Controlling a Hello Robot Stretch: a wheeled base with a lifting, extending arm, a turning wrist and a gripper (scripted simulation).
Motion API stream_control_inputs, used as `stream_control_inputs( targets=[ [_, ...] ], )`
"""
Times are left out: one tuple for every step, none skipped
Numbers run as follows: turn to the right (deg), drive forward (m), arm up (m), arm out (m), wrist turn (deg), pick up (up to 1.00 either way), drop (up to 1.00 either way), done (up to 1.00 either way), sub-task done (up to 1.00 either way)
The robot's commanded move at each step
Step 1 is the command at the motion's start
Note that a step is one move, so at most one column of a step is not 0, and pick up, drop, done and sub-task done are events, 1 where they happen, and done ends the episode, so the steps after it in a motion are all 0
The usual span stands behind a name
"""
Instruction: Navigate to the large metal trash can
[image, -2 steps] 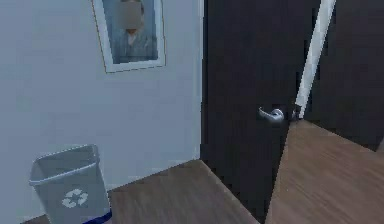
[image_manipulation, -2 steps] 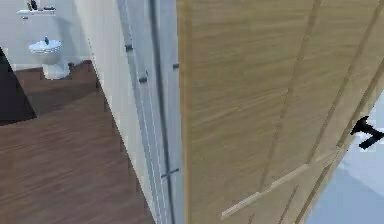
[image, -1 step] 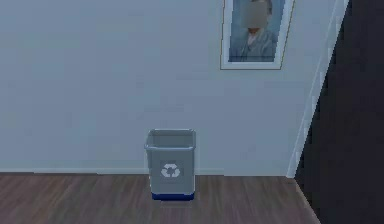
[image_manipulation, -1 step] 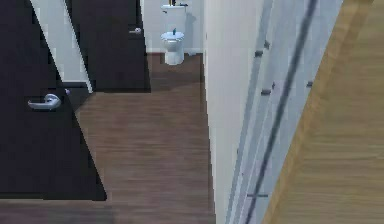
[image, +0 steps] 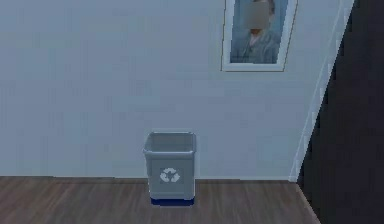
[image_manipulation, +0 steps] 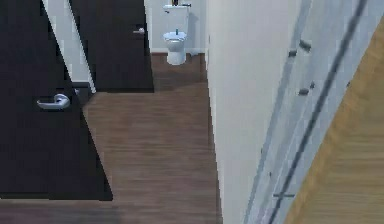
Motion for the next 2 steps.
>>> stream_control_inputs(
  targets=[
    [45.0, 0.0, 0.0, 0.0, 0.0, 0.0, 0.0, 0.0, 0.0],
    [33.0, 0.0, 0.0, 0.0, 0.0, 0.0, 0.0, 0.0, 0.0]
  ],
)
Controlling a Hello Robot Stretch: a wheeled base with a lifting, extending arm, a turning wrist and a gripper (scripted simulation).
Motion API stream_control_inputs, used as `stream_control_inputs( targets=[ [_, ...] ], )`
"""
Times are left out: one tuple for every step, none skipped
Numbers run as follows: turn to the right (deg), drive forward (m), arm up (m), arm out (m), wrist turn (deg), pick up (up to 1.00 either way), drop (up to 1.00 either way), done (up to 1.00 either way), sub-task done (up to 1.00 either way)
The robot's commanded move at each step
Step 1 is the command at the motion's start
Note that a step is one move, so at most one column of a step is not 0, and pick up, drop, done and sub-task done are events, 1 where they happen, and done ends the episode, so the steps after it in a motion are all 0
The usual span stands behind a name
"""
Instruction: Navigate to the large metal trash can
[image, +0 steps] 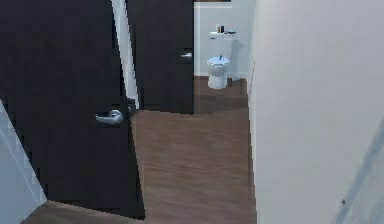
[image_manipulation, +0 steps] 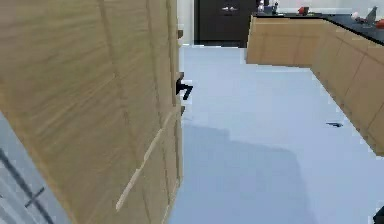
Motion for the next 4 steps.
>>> stream_control_inputs(
  targets=[
    [0.0, 0.75, 0.0, 0.0, 0.0, 0.0, 0.0, 0.0, 0.0],
    [12.0, 0.0, 0.0, 0.0, 0.0, 0.0, 0.0, 0.0, 0.0],
    [0.0, 1.0, 0.0, 0.0, 0.0, 0.0, 0.0, 0.0, 0.0],
    [0.0, 1.0, 0.0, 0.0, 0.0, 0.0, 0.0, 0.0, 0.0]
  ],
)
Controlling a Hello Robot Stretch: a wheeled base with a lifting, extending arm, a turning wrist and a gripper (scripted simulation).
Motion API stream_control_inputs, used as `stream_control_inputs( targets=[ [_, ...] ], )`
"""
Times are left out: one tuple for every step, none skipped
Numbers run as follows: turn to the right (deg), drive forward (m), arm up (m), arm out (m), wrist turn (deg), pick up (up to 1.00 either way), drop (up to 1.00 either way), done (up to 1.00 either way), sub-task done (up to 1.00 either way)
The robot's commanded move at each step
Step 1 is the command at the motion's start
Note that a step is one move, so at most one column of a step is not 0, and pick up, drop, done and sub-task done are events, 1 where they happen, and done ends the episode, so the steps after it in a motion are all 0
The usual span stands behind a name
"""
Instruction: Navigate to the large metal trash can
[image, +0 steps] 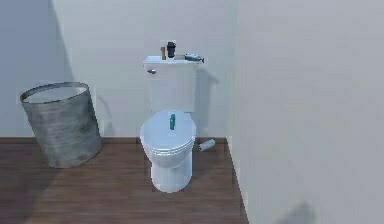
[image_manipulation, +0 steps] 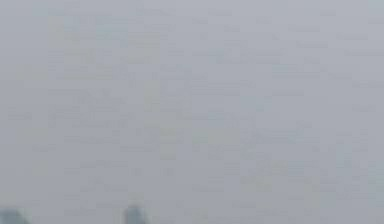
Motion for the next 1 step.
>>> stream_control_inputs(
  targets=[
    [3.0, 0.0, 0.0, 0.0, 0.0, 0.0, 0.0, 0.0, 0.0]
  ],
)
